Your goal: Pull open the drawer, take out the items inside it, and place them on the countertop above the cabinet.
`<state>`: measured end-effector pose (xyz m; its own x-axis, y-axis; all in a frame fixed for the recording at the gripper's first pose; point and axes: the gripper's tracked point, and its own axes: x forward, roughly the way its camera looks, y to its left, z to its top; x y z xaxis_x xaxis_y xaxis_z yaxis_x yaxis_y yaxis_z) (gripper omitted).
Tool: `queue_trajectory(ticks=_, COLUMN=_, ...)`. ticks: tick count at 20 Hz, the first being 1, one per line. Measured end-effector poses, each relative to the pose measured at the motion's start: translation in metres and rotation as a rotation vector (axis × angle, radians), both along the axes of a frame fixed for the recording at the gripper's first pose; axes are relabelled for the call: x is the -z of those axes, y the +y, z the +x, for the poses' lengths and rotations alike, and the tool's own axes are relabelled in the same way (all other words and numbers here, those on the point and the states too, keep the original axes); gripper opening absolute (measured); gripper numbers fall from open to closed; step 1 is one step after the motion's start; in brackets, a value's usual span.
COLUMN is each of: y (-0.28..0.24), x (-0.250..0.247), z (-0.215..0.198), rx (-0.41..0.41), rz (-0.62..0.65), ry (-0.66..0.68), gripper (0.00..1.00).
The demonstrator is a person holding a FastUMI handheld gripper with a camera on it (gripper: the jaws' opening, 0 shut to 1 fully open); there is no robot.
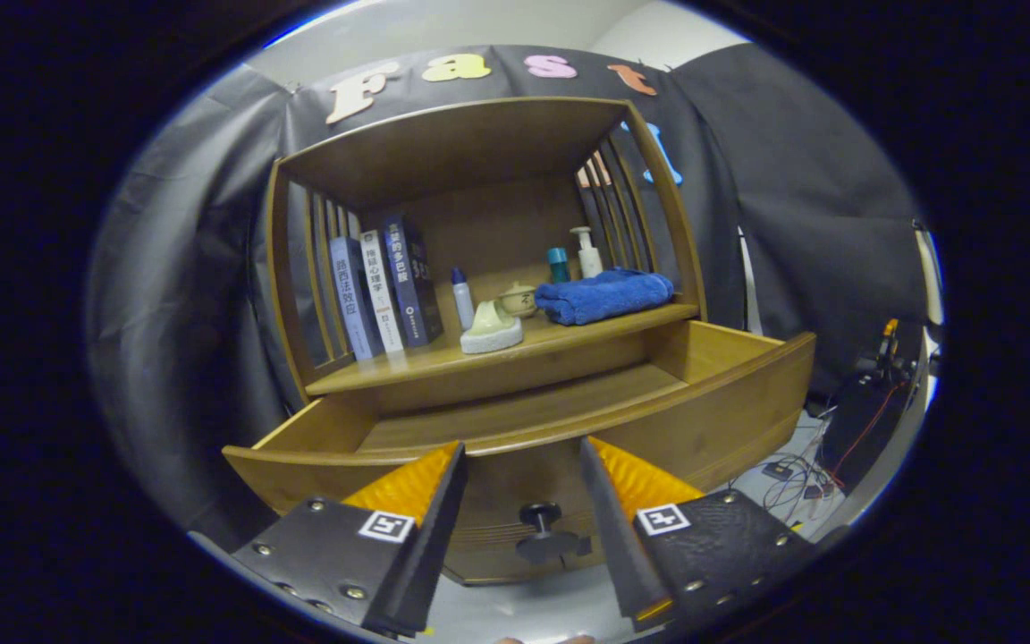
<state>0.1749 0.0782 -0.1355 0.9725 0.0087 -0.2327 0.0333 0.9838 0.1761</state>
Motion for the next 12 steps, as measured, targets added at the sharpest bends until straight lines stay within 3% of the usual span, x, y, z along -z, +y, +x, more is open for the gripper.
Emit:
queue_trajectory(ticks=5, y=-0.0053, x=0.0004, z=-0.0009, rx=0.018, rz=-0.012, ry=0.001, gripper=0.9)
queue_trajectory(ticks=12, y=-0.0073, x=0.0007, z=-0.0013, rx=0.025, rz=-0.015, ry=0.003, gripper=0.96)
